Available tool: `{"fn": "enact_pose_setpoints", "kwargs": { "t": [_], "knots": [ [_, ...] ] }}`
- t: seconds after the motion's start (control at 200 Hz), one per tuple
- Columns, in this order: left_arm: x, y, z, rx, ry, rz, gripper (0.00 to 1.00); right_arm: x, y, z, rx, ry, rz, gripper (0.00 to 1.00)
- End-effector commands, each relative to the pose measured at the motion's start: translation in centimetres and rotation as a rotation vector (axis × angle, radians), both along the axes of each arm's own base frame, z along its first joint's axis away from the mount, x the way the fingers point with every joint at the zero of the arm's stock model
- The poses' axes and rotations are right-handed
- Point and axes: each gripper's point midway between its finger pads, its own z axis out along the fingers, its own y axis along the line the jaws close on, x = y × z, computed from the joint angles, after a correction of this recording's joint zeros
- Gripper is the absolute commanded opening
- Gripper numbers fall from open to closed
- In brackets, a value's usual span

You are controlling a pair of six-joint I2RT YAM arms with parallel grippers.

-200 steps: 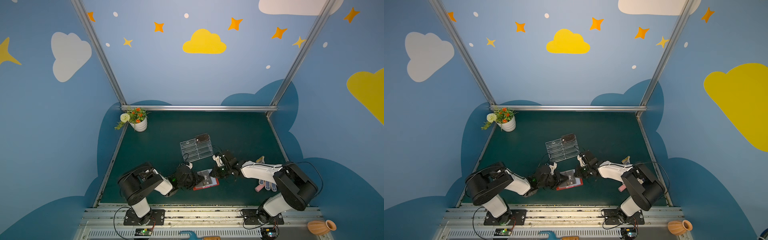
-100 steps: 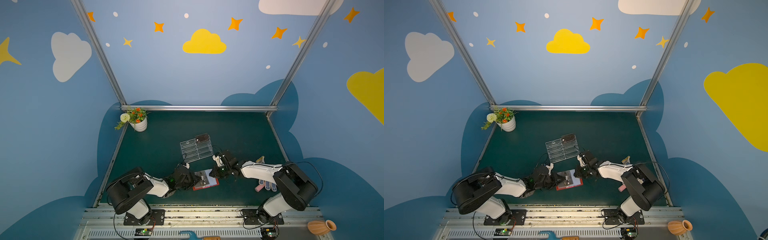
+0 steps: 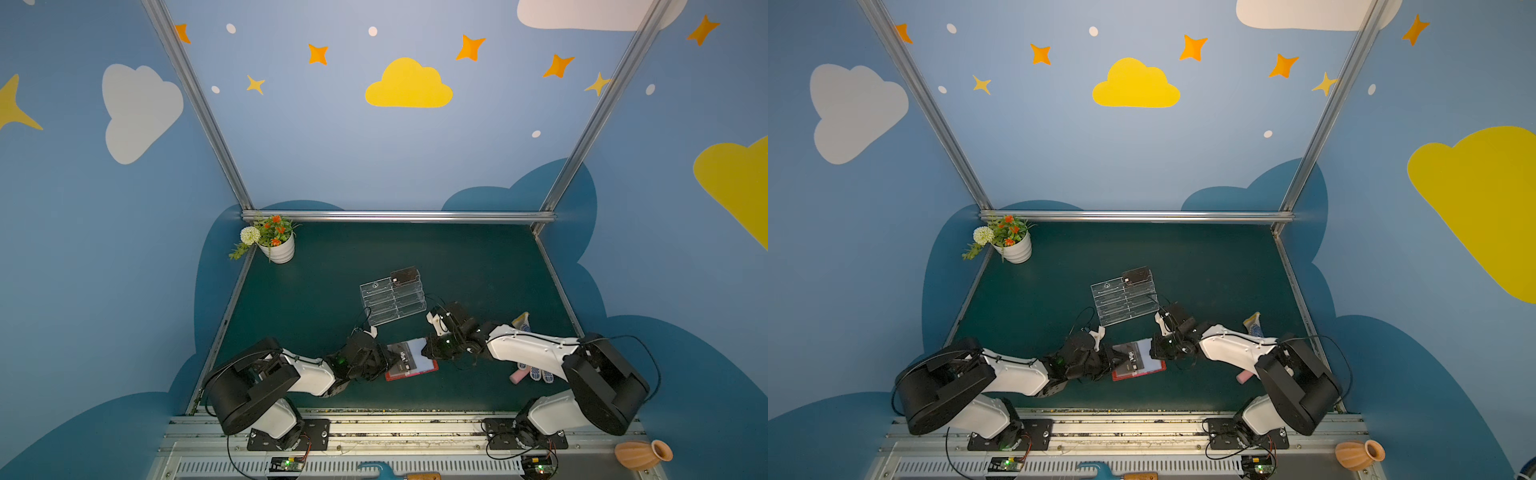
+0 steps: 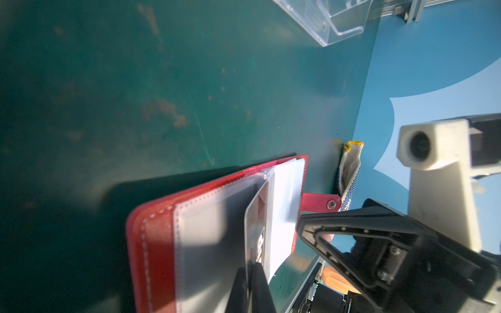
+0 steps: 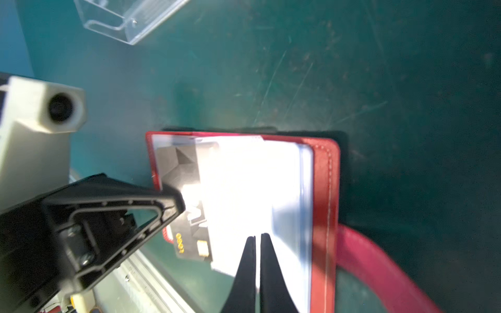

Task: Take the credit cards out of the card holder
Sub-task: Take out the credit card from the card slot.

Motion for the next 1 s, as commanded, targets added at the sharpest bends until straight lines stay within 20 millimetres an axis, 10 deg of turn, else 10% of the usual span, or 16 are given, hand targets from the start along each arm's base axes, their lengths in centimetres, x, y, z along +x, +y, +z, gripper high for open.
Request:
{"fn": "enact_pose_setpoints", "kwargs": {
  "t": [0.0,0.996],
  "knots": [
    [-0.5,1.7,-0.9,0.074,-0.006,0.006,0.04,0.4,-0.3,1.7,-0.022,-0.036,0.013,0.06],
    [-0.3,1.7,2.4,0.036,-0.102,-0.05,0.04,-0.6,2.7,2.0,0.0,-0.026,0.103,0.06]
  ]
}}
